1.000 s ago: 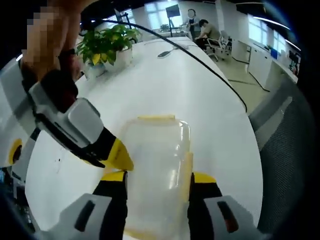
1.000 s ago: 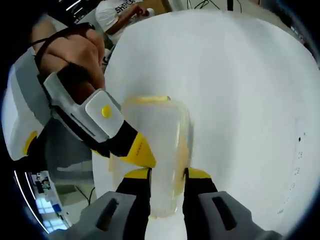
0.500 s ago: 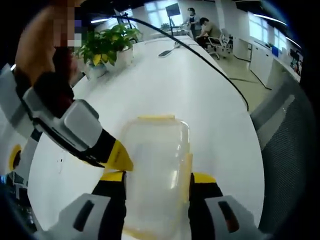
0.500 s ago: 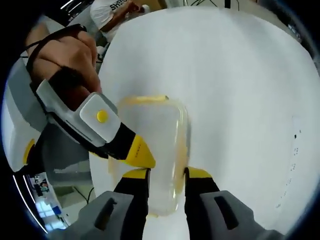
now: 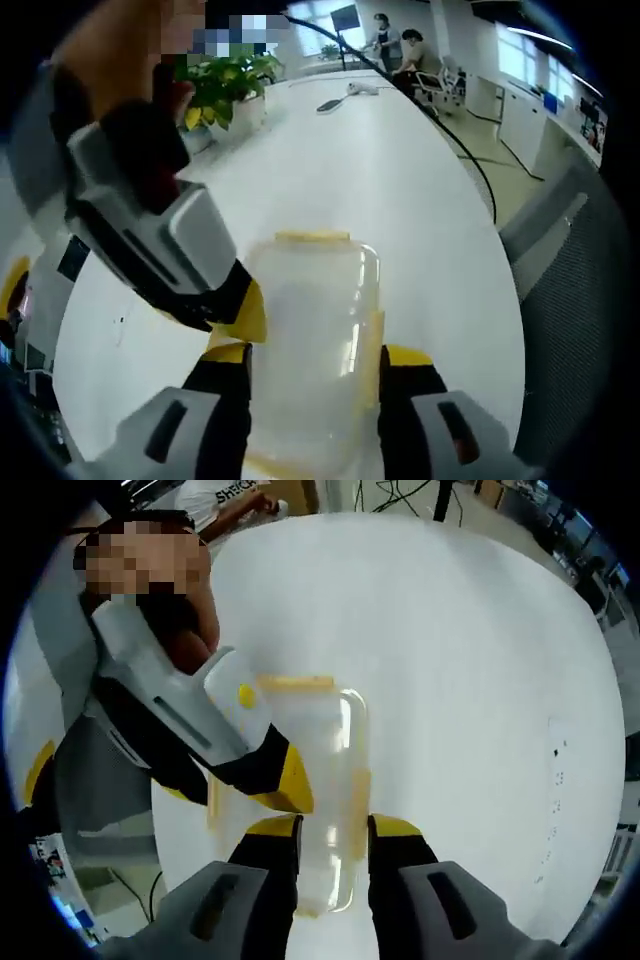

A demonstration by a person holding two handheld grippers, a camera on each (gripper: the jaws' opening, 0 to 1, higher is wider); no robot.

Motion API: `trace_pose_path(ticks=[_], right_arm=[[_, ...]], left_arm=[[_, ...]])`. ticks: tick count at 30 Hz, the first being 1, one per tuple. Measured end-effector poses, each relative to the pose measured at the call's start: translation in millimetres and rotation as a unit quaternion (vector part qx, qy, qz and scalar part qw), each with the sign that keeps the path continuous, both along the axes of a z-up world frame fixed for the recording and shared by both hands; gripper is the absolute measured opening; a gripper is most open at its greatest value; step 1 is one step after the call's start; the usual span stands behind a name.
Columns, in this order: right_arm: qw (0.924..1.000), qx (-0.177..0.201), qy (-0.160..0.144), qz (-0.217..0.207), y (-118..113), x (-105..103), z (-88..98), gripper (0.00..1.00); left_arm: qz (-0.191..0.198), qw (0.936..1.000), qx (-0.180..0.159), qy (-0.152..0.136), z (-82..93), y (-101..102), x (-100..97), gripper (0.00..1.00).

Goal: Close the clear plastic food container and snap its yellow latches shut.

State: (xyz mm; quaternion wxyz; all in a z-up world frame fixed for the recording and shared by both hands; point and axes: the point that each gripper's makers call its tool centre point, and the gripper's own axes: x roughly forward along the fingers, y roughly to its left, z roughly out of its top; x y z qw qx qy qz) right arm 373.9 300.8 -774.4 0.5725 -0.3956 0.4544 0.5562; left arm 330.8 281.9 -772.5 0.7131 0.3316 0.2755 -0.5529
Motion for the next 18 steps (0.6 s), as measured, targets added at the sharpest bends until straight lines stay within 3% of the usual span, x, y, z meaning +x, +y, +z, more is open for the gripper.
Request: trace_pose_path(ticks=[4, 6, 8, 11, 13, 15, 18], right_arm=[[0.9959, 0.076, -0.037, -0.033, -2, 1, 3.7, 0.23], [0.9913, 0.105, -0.042, -0.068, -4, 1, 4.1, 0.22], [0.9880, 0.128, -0.046, -0.073, -5, -2, 4.5, 0.22], [0.9745, 0.183, -0.055, -0.118, -6, -4, 5.2, 0.31], [0.9671, 0.201, -0.067, -0.140, -11, -5, 6.9, 0.36], [0.9577, 0.228, -0.081, -0.156, -13, -4, 13.4, 0.35], [0.9355, 0.283, -0.093, -0.190, -14, -7, 28.5, 0.36]], left_arm=[[0.044, 0.9979, -0.034, 0.033, 3.9, 5, 1.3, 0.47], [0.056, 0.9964, -0.047, 0.044, 4.8, 6, 1.4, 0.48], [0.065, 0.9948, -0.056, 0.055, 5.7, 7, 1.4, 0.49], [0.090, 0.9883, -0.091, 0.083, 10.5, 6, 0.8, 0.52], [0.104, 0.9853, -0.112, 0.077, 15.4, 9, 5.3, 0.52], [0.114, 0.9799, -0.148, 0.069, 24.6, 10, 7.8, 0.51], [0.142, 0.9717, -0.176, 0.068, 29.5, 19, 12.4, 0.51]])
